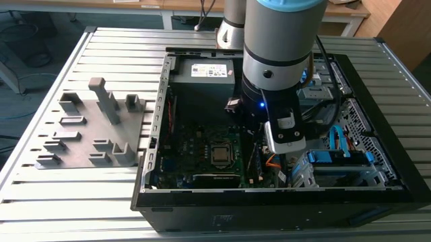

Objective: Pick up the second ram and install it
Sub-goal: 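Insert the second ram into the second slot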

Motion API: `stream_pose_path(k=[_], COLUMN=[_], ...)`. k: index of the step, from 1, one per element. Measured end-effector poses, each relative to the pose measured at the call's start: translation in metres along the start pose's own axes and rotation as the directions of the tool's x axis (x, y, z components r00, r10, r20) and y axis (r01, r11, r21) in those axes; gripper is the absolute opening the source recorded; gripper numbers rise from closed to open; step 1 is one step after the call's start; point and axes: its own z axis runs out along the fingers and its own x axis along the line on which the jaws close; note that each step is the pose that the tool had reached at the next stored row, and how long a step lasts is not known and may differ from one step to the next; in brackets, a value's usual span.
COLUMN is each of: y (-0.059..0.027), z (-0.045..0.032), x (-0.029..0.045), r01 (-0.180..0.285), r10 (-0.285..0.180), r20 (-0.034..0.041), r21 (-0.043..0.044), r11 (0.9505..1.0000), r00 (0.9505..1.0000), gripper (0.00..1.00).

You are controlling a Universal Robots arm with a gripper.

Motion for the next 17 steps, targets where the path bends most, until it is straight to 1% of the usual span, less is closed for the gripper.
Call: stream_pose_path(k=[2, 4, 8, 9, 11, 17], y=[0.0000, 0.0000, -0.0001, -0.0001, -0.0002, -0.0003], z=[0.0004, 0.0007, 0.0010, 0.0011, 0.0012, 0.0021], x=[0.0000, 0.0001, 0.0000, 0.0000, 0.0002, 0.0004], r01=[0.036, 0.067, 0.121, 0.135, 0.168, 0.253], r10=[-0.036, -0.067, -0.121, -0.135, -0.168, -0.253], r20=[-0.0031, -0.0045, -0.0035, -0.0038, -0.0058, -0.0119], r21=[-0.0024, -0.0011, 0.0132, 0.0152, 0.0151, 0.0093], r11=[0.9994, 0.9978, 0.9926, 0.9907, 0.9856, 0.9673], r00=[0.9994, 0.9978, 0.9927, 0.9908, 0.9857, 0.9673], gripper=[0.13, 0.13, 0.13, 0.13, 0.13, 0.13])
